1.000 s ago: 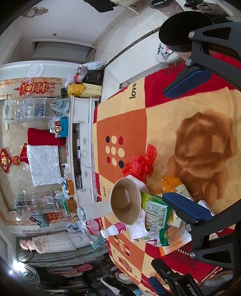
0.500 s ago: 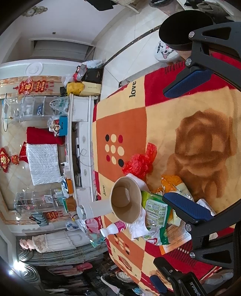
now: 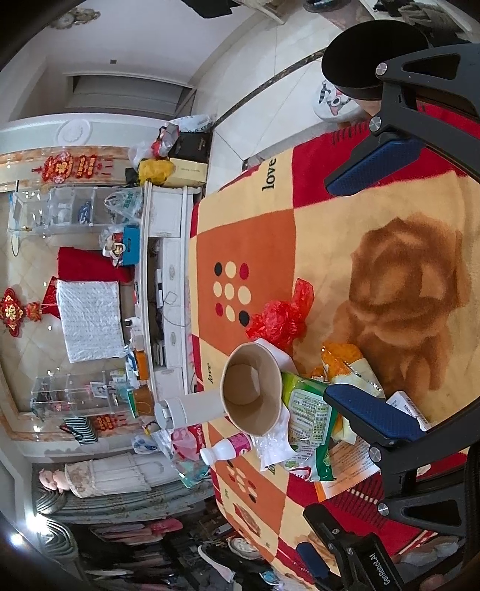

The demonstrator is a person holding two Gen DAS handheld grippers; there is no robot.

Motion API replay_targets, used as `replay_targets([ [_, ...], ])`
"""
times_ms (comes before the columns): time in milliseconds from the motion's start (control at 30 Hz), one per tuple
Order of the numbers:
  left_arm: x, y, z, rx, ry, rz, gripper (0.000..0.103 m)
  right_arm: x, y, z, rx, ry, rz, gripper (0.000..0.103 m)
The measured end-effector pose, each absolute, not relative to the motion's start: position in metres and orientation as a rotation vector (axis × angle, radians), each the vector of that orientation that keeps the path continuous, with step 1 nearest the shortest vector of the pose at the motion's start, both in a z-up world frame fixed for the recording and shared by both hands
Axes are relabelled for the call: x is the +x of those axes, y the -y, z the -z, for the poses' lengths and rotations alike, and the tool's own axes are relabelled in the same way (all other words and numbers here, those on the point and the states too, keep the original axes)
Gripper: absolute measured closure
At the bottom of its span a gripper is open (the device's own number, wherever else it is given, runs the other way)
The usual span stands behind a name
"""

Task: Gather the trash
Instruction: 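Move both open grippers toward the trash pile on the blanket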

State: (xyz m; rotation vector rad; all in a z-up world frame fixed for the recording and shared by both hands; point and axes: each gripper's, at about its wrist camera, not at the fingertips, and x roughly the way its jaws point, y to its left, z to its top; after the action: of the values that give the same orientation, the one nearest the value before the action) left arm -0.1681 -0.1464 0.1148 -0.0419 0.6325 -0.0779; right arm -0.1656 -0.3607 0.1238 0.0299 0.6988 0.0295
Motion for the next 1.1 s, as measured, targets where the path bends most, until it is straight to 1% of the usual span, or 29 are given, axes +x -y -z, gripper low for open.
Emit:
replay_targets([
  [533, -0.167, 0.14, -0.109, -0.049, -0.664, 0.071, 0.001, -0.165, 0.357, -0.114, 0.023, -0.76, -0.072, 0.002],
  [800, -0.166, 0.133, -0.103, -0.046, -0.682, 0.051, 0.001, -0.157, 0.365, -0.091, 0.122, -0.904, -0.093, 0.002],
  [933, -0.166, 0.127, -0.101, -0.047, -0.69, 0.043, 0.001, -0.16, 0.374, -0.09, 0.198, -0.88, -0.104, 0.002],
  [1100, -0.17, 0.121, -0.099, -0.037, -0.715, 0.061, 0.001, -0.159, 0.374, -0.095, 0.177, -0.853, -0.097, 0.002],
])
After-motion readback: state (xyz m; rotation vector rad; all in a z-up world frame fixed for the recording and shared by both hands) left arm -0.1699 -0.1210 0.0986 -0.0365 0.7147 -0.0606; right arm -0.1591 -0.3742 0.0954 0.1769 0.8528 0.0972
